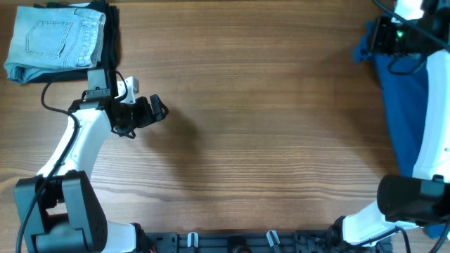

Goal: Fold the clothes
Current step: 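Drag the teal shirt with the right gripper to the table center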

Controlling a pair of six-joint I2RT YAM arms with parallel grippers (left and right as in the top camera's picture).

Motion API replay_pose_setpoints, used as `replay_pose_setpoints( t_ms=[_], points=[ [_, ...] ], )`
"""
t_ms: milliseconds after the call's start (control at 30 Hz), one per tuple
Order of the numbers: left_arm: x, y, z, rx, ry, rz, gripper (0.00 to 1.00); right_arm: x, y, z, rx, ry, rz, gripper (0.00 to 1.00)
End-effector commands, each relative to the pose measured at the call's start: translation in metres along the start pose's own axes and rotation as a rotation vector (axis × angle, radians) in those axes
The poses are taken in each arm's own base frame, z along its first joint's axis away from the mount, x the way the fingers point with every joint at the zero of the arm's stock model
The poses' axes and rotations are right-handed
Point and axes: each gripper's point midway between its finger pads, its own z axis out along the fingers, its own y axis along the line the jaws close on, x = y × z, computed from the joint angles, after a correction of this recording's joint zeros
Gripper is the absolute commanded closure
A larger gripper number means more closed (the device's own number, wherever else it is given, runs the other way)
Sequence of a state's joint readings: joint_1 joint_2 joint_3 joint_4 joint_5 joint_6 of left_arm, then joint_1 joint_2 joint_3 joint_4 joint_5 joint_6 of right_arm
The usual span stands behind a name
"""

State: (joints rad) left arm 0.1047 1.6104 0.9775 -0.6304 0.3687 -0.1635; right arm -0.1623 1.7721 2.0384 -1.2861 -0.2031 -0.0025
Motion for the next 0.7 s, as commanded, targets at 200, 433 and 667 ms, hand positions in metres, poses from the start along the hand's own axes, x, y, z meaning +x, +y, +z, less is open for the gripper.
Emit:
replay_pose_setpoints(
  t_ms=[200, 433, 667],
  points=[
    [-0.006, -0.003, -0.001, 0.02, -0.015, -0.006, 0.0, -0.004, 0.108, -0.015, -0.203, -0.055, -0.202, 0.96],
    [-0.006, -0.003, -0.001, 0.02, -0.015, -0.006, 0.0, -0.004, 0.179, -0.012, -0.307, -0.104, -0.314, 0.96],
    [-0.007, -0.003, -0.001, 0.019, -0.017, -0.005, 0.0, -0.009, 0.271, 0.011, -0.444, -0.197, -0.426, 0.96]
  ],
)
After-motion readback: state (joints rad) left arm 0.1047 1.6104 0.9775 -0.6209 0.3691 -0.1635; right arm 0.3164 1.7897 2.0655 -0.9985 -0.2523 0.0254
